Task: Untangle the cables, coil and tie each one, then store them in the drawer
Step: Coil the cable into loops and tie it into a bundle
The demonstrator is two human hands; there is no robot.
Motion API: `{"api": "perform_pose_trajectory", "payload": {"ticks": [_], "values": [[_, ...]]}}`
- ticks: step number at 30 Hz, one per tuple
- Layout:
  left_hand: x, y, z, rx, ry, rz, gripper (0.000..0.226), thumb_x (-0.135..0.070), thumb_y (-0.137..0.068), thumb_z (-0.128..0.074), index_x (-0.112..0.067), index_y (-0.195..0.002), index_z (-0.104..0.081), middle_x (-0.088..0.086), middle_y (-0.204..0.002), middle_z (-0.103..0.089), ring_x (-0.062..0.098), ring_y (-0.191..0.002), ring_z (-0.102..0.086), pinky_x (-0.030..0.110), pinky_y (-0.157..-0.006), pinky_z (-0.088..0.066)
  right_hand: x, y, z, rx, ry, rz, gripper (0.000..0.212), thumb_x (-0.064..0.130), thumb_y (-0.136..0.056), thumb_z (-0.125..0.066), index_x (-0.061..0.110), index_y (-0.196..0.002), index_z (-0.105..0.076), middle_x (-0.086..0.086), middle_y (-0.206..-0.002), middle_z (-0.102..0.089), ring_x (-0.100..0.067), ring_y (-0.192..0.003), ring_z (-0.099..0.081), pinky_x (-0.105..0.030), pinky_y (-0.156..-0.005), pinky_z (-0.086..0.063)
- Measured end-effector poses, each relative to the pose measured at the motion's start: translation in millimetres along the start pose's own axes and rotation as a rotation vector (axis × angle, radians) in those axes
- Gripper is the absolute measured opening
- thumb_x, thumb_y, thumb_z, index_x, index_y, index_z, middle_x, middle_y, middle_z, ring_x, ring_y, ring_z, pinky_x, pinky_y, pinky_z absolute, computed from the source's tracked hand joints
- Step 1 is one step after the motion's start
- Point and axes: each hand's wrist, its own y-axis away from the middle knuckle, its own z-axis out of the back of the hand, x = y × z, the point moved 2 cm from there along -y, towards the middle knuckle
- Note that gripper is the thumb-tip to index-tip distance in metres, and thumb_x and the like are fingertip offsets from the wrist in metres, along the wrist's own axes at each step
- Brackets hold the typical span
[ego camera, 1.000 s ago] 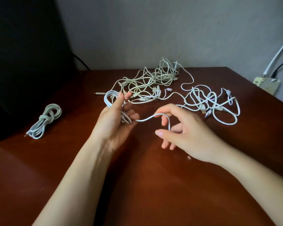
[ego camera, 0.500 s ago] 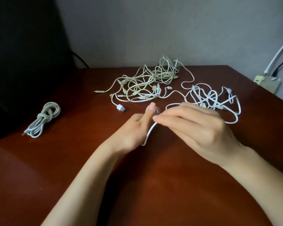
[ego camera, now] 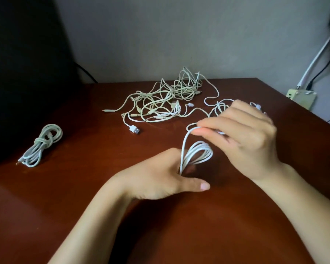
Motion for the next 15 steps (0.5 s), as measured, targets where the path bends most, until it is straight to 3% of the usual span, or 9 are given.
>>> {"api": "perform_pose_trajectory", "payload": {"ticks": [2,4,6,7,10,13,15], "values": [[-0.2,-1.6,2.2,-0.004,-0.03,-0.028,0.04,-0.037,-0.081,-0.071,-0.002,-0.098,-0.059,-0.009,-0.092,-0.051,0.009,-0.085,-0.046,0.022,-0.085,-0.036,-5.4,1.2,-4.4,0.029,-0.042,-0.108,0.025,0.024,-0.088,-0.07,0.006,-0.073,-0.075,-0.007,-0.061,-0.063,-0.024,-0.056,-0.049,-0.033,-0.056,-0.042],[0.1,-2.4,5.3,-0.029,-0.022,-0.031,0.053,-0.041,-0.081,-0.072,0.004,-0.106,-0.058,0.001,-0.099,-0.05,0.013,-0.091,-0.044,0.033,-0.085,-0.041,-8.9,2.9,-10.6,0.117,-0.147,-0.261,0.026,0.03,-0.085,-0.069,0.009,-0.071,-0.074,-0.004,-0.061,-0.062,-0.017,-0.058,-0.048,-0.024,-0.058,-0.04],[-1.7,-2.1,5.8,-0.095,0.025,-0.057,0.051,-0.035,-0.084,-0.067,0.009,-0.108,-0.059,0.003,-0.091,-0.053,0.011,-0.086,-0.047,0.028,-0.081,-0.045,-11.4,6.0,-15.1,0.21,-0.24,-0.402,0.027,0.036,-0.082,-0.065,0.013,-0.071,-0.074,0.0,-0.061,-0.062,-0.012,-0.06,-0.05,-0.014,-0.058,-0.037],[-1.5,1.2,5.5,-0.133,0.056,-0.037,0.05,-0.035,-0.084,-0.061,0.01,-0.105,-0.059,-0.002,-0.08,-0.052,0.007,-0.076,-0.047,0.02,-0.07,-0.043,-12.1,7.8,-16.7,0.253,-0.279,-0.445,0.027,0.038,-0.081,-0.062,0.016,-0.072,-0.074,0.002,-0.062,-0.063,-0.013,-0.062,-0.051,-0.012,-0.057,-0.036],[1.5,-8.7,8.4,-0.271,0.151,0.052,0.039,-0.036,-0.096,-0.043,-0.006,-0.088,-0.067,-0.014,-0.056,-0.044,0.001,-0.049,-0.038,0.01,-0.049,-0.032,-10.3,12.8,-21.5,0.37,-0.347,-0.504,0.028,0.042,-0.079,-0.055,0.022,-0.067,-0.071,0.007,-0.059,-0.058,-0.01,-0.061,-0.052,-0.014,-0.056,-0.036],[10.0,-17.8,14.0,-0.288,0.455,0.211,0.072,-0.063,-0.091,-0.019,-0.015,-0.063,-0.065,-0.003,-0.054,-0.037,0.008,-0.042,-0.029,0.021,-0.044,-0.023,-5.8,14.6,-24.4,0.399,-0.27,-0.496,0.031,0.042,-0.081,-0.052,0.021,-0.061,-0.064,0.007,-0.053,-0.047,-0.014,-0.056,-0.045,-0.027,-0.053,-0.037],[7.6,-20.2,13.1,-0.354,0.584,0.191,0.076,-0.073,-0.078,-0.016,-0.01,-0.077,-0.058,-0.001,-0.051,-0.034,0.008,-0.041,-0.025,0.021,-0.043,-0.02,-2.2,13.4,-23.8,0.368,-0.215,-0.451,0.03,0.038,-0.084,-0.051,0.018,-0.063,-0.062,0.011,-0.051,-0.037,-0.013,-0.056,-0.038,-0.029,-0.051,-0.034]]}}
